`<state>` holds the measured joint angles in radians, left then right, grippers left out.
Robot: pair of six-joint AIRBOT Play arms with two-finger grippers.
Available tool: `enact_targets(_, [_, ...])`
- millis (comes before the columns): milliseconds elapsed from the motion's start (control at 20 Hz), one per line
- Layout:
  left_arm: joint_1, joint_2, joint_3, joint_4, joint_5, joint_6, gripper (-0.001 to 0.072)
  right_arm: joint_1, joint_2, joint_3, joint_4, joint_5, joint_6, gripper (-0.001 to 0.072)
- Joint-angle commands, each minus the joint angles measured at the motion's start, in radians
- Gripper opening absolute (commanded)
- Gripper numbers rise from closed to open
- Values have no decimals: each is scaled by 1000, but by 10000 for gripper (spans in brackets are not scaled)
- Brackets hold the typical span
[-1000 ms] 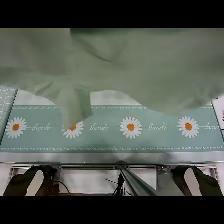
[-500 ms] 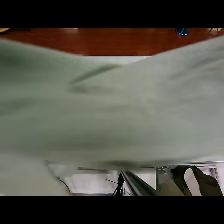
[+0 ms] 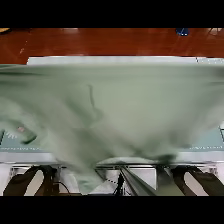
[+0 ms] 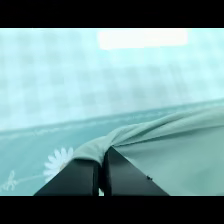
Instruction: Fold the shirts.
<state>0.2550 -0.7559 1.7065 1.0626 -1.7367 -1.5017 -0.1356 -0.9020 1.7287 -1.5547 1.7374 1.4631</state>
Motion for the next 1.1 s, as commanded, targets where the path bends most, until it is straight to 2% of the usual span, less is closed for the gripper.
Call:
enact_targets(0, [0,-127,-198,11,121,61,21,33,-183,-129,-50,-110,-9,23])
enact_targets(200, [-24,-339,-299,11,330,110,22,33,-418,-129,23,-322,5,23])
enact_targets(300, [-68,-445,-300,11,431,164,22,33,-508,-129,95,-440,5,24])
enact_targets(500, [-167,-595,-300,11,687,234,22,33,-617,-129,181,-689,9,24])
enact_targets(650, [-217,-677,-300,11,911,234,22,33,-674,-129,190,-824,36,24])
enact_targets(800, [-253,-761,-300,12,1027,234,22,33,-733,-129,190,-881,47,24])
enact_targets(1050, [-258,-881,-300,11,1052,234,23,33,-811,-129,189,-869,57,24])
